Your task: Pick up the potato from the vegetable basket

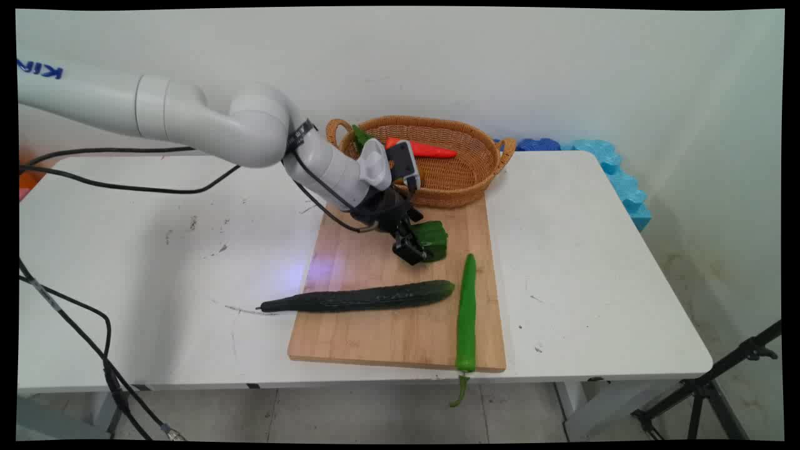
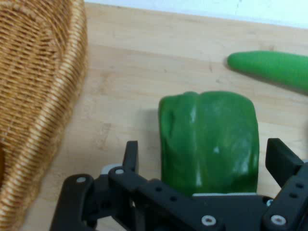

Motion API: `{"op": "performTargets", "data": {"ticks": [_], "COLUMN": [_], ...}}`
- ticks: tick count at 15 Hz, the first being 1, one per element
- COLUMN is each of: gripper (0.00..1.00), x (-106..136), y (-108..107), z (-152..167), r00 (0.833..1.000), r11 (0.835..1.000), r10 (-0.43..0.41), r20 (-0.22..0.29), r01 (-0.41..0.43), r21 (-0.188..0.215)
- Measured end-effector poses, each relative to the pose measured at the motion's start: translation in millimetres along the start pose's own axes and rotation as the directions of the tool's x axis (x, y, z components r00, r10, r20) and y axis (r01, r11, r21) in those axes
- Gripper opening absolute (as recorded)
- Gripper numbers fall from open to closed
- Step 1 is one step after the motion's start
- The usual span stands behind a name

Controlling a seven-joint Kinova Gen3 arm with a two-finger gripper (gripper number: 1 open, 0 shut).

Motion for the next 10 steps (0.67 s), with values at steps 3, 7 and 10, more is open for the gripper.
{"op": "performTargets", "data": {"ticks": [3, 7, 10], "gripper": [1.00, 1.00, 1.00], "x": [10, 23, 31], "y": [-7, -21, -34], "z": [-12, -32, -45], "r00": [1.000, 1.000, 1.000], "r11": [1.000, 1.000, 1.000], "r10": [-0.004, -0.003, -0.001], "r20": [-0.003, -0.006, -0.007], "r01": [0.004, 0.003, 0.001], "r21": [0.001, 0.009, 0.023]}}
